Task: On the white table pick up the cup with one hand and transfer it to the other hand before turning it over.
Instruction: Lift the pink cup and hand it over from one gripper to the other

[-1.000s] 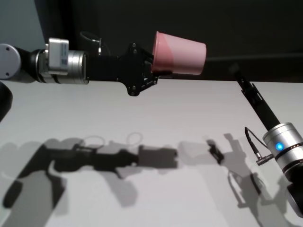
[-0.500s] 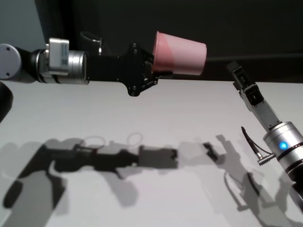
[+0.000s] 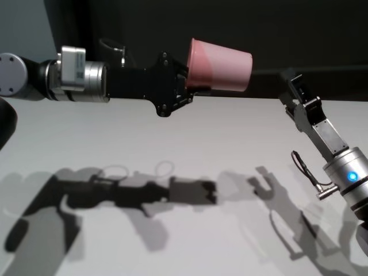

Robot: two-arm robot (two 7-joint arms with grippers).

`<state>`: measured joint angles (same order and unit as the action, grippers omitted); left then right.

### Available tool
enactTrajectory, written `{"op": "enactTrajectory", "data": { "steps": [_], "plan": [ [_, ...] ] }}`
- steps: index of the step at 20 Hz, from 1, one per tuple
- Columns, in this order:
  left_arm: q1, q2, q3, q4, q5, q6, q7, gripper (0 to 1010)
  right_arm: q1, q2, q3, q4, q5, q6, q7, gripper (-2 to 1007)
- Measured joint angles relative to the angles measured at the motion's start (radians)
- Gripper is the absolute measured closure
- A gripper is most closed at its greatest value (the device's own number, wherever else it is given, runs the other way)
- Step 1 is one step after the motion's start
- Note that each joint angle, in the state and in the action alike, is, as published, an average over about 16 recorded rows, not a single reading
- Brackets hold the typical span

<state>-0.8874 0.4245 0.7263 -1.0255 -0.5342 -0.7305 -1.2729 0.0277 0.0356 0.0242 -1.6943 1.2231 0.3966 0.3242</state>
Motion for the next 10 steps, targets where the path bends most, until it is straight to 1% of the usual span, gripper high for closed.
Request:
{"op": "enactTrajectory", "data": {
  "steps": [5,10],
  "plan": [
    [0.000,0.000,0.000,0.000,0.000,0.000,0.000,970,-0.003,-0.004,-0.003,0.002,0.061,0.020,0.037,5],
    [0.000,0.000,0.000,0.000,0.000,0.000,0.000,970,-0.009,-0.010,-0.015,0.001,0.106,0.028,0.061,5]
  ]
}}
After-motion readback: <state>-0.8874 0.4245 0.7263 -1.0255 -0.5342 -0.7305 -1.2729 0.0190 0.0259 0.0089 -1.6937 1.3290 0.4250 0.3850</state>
